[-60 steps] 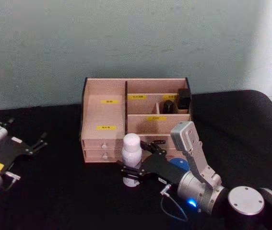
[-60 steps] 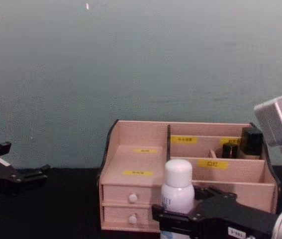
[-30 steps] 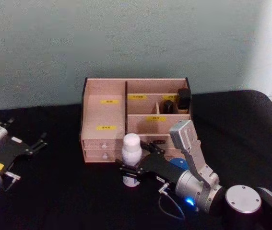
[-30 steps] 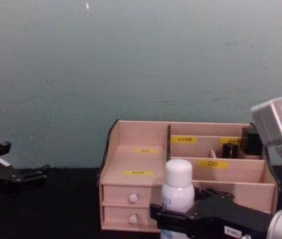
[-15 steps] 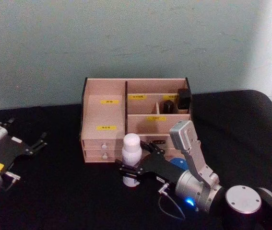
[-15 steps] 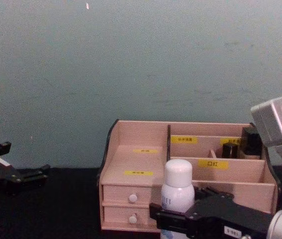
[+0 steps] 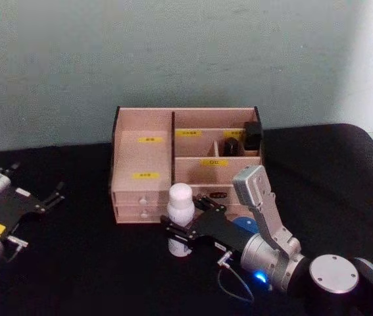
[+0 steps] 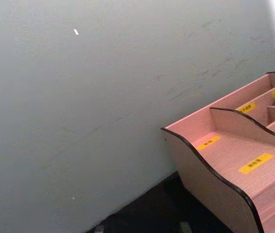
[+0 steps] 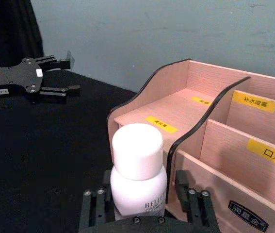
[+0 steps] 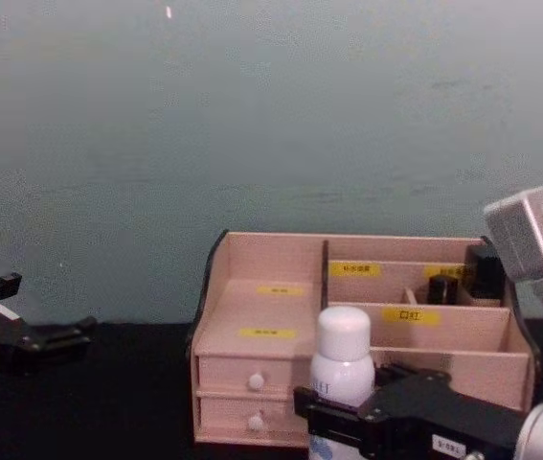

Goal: Pick up the facial cleanser and watermelon frost from the table and place them into the tiered storage box.

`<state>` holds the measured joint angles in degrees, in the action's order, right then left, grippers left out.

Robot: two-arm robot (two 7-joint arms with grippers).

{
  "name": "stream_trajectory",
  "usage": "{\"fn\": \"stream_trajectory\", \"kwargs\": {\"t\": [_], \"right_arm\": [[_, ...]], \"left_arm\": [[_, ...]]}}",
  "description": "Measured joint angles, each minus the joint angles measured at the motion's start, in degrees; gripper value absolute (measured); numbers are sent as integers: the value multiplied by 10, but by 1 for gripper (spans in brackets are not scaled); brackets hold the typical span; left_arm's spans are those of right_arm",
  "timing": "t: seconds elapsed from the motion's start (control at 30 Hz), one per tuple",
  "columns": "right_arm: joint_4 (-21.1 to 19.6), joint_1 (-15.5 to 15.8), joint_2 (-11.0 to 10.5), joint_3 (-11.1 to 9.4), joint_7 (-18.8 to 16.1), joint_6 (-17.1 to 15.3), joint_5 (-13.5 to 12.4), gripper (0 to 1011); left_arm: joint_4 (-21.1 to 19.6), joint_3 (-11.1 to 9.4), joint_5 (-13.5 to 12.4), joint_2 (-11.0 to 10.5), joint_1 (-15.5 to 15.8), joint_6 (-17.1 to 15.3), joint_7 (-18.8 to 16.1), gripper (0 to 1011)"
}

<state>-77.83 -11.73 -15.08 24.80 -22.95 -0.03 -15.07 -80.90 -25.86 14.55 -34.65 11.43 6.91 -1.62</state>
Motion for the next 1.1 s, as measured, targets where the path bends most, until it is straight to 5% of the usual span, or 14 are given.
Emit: {"fn": "stream_trajectory", "kwargs": {"t": [0.3,1.1], "right_arm": [[0,0,0,0,0,0,0,589],[-18,8,-6,-7,-2,1,-8,589]], "left_arm": [[0,0,0,0,0,0,0,1001],[0,0,0,0,0,0,0,1001]]}}
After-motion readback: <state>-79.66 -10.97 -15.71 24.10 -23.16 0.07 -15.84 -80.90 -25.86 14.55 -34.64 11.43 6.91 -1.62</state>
